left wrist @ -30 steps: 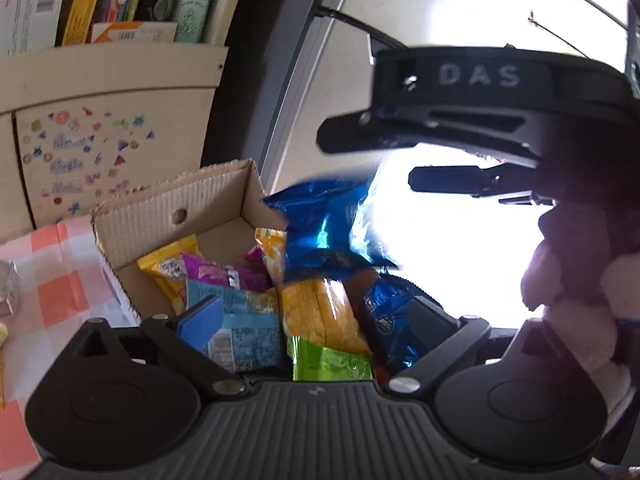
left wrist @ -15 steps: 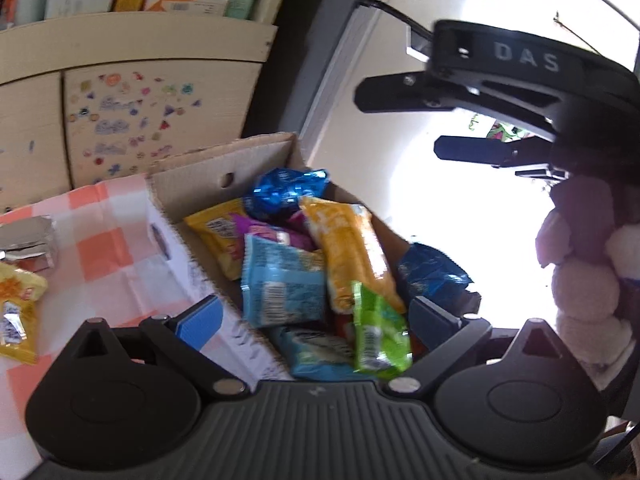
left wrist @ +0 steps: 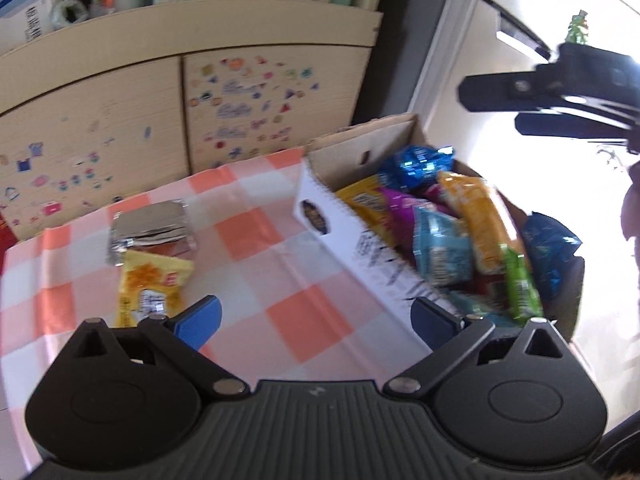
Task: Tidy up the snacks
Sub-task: 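Move both tools back over the yellow waffle and silver packets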
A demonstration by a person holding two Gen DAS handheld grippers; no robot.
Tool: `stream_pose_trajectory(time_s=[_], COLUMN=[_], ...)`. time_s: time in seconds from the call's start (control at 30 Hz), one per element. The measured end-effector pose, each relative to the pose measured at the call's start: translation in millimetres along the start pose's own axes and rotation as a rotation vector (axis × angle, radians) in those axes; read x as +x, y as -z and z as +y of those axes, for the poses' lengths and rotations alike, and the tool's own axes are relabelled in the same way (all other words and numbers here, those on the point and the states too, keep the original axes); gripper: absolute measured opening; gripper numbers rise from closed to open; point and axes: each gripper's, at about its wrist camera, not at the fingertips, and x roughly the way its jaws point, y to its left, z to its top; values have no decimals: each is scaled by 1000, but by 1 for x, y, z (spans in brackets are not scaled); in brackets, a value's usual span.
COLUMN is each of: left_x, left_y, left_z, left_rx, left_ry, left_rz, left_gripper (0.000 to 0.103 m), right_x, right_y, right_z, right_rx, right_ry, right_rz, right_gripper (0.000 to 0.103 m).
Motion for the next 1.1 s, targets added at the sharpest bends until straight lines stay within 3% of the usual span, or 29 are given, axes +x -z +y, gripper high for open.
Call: stream_pose_trajectory(time_s=[0.3,0.63,0.93,1.1], left_x=[13,21,34,51], left_y=[4,2,-4,-5], left_z=[30,65,98,103], left_rx=[-7,-45,-94,-50], left_ry=[-122,-234,-269,-276], left_rz=[66,76,70,87], left_gripper=[101,101,101,101], right_x=[18,38,54,61], right_y=[5,11,17,19], right_z=[30,55,68,72], right_rx=[-89,-156,-181,-179], right_ry=[-36,-55,-64,-70], right_rz=[45,91,119,132], right_gripper=[97,99,101,101])
